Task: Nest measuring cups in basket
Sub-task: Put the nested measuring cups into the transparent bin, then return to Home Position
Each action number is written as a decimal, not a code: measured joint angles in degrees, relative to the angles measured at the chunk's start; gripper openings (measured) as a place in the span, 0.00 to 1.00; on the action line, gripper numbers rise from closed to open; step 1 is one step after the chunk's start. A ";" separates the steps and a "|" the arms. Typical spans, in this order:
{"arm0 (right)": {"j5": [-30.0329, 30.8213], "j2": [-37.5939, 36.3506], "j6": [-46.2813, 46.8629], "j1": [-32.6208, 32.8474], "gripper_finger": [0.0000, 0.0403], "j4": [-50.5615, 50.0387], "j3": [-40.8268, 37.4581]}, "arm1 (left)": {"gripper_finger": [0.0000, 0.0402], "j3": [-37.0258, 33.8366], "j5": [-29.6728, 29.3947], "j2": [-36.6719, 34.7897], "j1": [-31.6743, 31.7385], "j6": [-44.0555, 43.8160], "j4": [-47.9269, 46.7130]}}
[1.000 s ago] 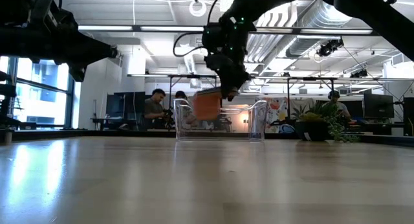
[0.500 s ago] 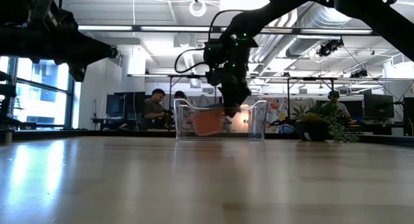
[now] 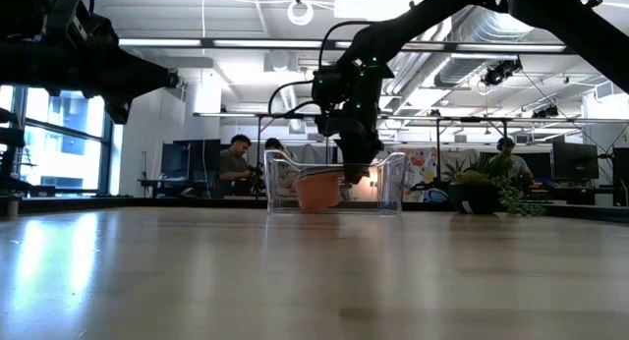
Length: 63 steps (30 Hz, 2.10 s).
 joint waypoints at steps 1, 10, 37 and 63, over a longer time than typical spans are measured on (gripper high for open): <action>0.00 0.00 0.00 0.00 0.37 0.06 0.00 | 0.14 0.00 0.00 0.00 0.02 0.00 0.02; 1.18 0.00 0.17 0.00 0.48 0.04 0.00 | 0.14 0.00 0.00 -0.02 0.00 0.00 0.00; -1.02 -19.53 6.58 -0.58 0.57 13.20 -3.14 | 0.14 0.00 0.02 -0.01 0.02 0.00 0.00; -4.78 -81.86 16.64 12.45 0.57 68.36 -82.19 | 0.14 0.00 0.02 -0.02 0.02 0.00 0.00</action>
